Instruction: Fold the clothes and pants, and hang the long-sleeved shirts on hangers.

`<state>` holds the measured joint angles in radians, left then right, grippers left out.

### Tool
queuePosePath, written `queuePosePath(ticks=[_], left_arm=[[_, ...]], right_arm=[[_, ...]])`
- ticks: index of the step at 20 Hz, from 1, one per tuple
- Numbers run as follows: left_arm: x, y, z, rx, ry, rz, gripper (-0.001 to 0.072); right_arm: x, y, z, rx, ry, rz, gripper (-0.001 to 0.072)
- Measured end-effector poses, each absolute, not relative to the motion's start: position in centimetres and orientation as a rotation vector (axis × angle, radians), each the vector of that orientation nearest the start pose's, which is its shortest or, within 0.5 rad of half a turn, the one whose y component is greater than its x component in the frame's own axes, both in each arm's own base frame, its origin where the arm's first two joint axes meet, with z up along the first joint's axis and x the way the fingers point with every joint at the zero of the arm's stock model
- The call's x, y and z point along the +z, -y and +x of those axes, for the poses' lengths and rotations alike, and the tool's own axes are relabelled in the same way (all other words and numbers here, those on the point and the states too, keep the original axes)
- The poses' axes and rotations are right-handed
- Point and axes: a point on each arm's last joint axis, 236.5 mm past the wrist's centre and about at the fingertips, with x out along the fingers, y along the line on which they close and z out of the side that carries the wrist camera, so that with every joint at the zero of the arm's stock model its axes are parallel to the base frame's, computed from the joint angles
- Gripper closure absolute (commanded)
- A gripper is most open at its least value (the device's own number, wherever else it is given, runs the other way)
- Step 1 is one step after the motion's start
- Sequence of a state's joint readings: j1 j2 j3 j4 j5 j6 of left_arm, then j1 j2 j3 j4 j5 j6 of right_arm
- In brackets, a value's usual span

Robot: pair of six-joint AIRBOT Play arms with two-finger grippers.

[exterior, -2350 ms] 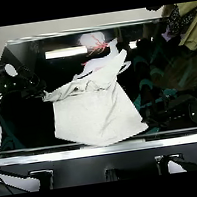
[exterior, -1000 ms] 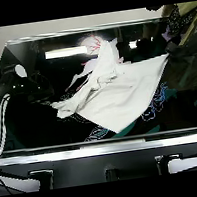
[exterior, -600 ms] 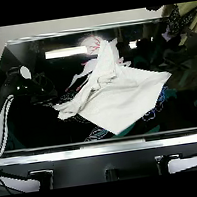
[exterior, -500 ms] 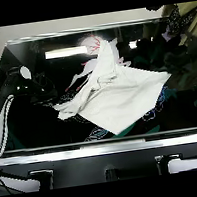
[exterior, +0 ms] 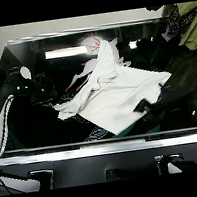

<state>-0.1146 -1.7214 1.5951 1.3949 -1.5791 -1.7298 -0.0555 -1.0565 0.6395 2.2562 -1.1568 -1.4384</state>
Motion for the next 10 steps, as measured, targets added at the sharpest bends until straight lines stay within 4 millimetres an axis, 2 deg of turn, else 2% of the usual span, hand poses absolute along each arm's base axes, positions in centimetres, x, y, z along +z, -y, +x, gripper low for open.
queuePosePath(ticks=[3,7,10], left_arm=[[-3.5,8.6,38.8,-0.083,-1.724,-0.168,0.0688],[-3.5,8.6,38.8,-0.083,-1.724,-0.167,0.0688],[-3.5,8.6,38.8,-0.083,-1.723,-0.167,0.0688]], right_arm=[[-6.0,-15.4,23.8,0.117,-1.520,0.843,0.0053],[-8.1,-17.7,22.6,0.059,-1.532,0.829,0.0067],[-9.1,-18.4,22.9,0.023,-1.516,0.840,0.0341]])
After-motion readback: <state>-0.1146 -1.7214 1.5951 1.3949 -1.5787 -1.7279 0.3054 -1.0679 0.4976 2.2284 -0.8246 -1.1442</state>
